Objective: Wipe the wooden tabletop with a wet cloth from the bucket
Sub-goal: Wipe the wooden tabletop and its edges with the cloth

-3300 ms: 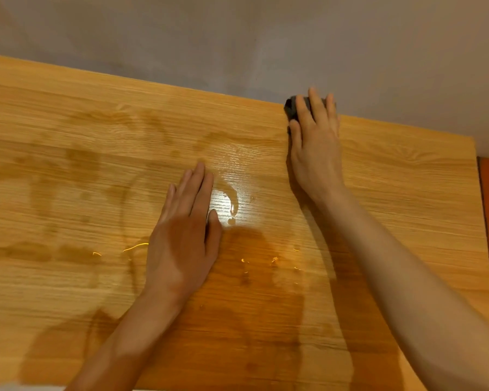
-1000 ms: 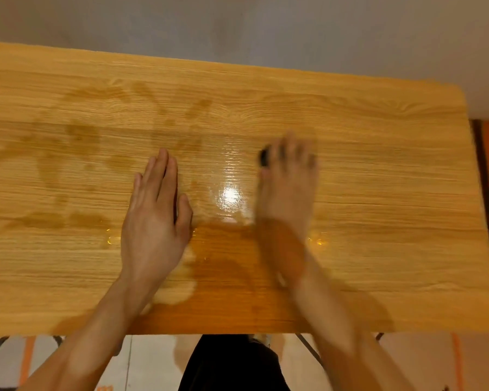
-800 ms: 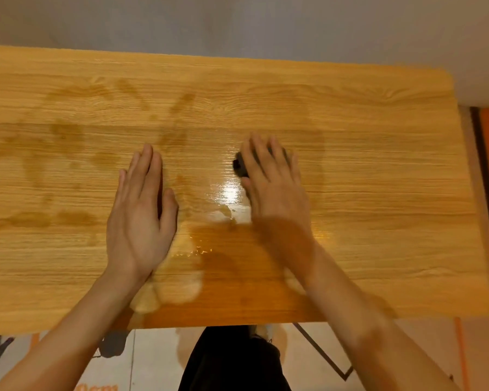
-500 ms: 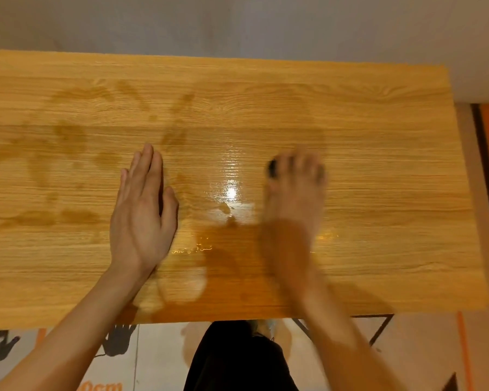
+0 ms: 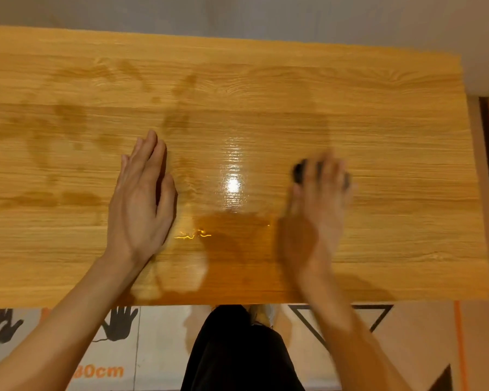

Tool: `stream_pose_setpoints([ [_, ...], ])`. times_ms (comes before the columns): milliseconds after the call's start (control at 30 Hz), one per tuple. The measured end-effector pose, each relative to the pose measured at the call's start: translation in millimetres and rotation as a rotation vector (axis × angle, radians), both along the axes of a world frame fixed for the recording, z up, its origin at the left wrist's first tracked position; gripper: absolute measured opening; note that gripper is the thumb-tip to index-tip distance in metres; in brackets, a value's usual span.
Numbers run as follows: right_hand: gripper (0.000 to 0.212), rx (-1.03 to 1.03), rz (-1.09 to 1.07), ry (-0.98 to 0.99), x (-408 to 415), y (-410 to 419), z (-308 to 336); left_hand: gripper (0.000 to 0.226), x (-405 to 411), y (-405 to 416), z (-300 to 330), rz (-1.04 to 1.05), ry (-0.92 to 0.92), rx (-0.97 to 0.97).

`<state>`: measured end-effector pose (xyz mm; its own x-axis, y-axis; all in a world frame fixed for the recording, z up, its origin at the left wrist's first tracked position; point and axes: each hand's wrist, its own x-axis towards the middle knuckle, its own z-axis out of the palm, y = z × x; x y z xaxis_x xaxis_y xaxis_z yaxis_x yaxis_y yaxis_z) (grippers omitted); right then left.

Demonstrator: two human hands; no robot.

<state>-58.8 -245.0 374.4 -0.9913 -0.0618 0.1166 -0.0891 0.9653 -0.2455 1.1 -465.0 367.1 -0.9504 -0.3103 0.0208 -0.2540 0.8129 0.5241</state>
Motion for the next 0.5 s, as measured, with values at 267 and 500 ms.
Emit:
stream_pose_setpoints([
  [267,0.065,0.053,0.445,-0.068,29,-27,-5,0.055,63,16,2,-0.008,-0.039,-0.038],
  [500,0.052,-0.034,-0.021,-0.106,18,53,4,0.056,61,16,-7,0.024,-0.030,-0.081],
])
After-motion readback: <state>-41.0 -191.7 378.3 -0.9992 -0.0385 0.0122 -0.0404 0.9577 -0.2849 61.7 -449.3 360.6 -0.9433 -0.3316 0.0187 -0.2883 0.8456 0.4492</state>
